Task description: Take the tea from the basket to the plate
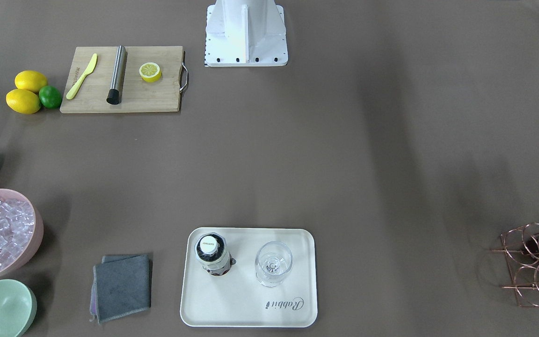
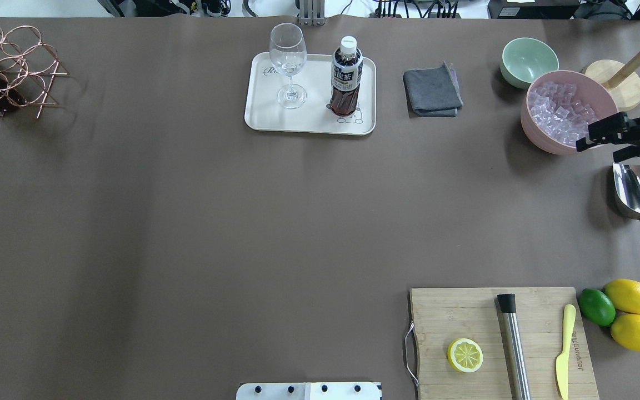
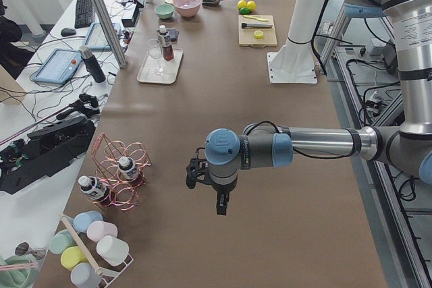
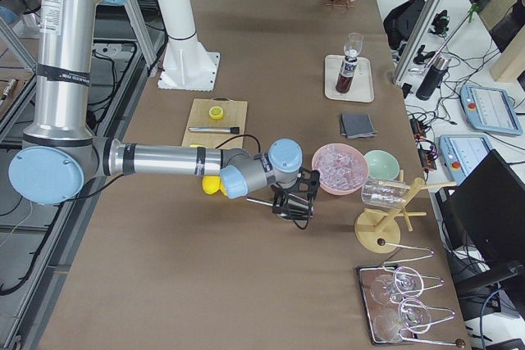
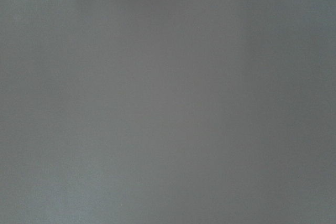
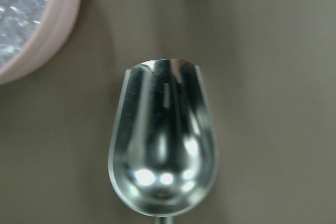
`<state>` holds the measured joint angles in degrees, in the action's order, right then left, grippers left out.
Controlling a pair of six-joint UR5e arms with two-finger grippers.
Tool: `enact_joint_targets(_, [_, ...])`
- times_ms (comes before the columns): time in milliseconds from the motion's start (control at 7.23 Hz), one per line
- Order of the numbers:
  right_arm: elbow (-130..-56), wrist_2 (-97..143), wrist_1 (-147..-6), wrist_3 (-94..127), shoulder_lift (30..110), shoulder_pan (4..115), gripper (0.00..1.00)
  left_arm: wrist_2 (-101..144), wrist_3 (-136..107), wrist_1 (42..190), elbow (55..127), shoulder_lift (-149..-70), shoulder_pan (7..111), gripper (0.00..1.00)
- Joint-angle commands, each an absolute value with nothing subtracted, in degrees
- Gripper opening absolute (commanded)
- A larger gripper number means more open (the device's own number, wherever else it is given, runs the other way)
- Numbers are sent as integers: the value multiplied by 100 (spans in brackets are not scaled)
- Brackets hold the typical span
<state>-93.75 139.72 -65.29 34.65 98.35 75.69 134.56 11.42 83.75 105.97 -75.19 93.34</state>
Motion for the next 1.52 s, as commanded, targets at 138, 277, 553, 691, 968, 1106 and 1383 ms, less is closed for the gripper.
enact_joint_targets(138, [-8842,13518,-6784,936,10423,8558,100,13491,1143,8367,10608,-7497,9334,98])
enact_joint_targets(277, [-9007,13526,-7455,923,10372,8630,100,13491,1151,8367,10608,-7488,9334,98])
enact_joint_targets(553, [-9727,13317,-9691,958,9446,8613,100,13491,1151,8367,10617,-7479,9334,98])
enact_joint_targets(691, [-9773,13168,-10216,949,9039,8657,100,13491,1151,8367,10617,-7479,9334,98])
enact_joint_targets(968, [-9853,13157,-10187,940,9105,8657,100,13491,1160,8367,10617,-7479,9334,98])
enact_joint_targets(1106, [-9853,13166,-10187,949,9123,8649,100,13491,1160,8367,10608,-7479,9334,98])
enact_joint_targets(1383, [-9852,13157,-10169,941,9167,8648,100,13491,1160,8367,10608,-7471,9334,98])
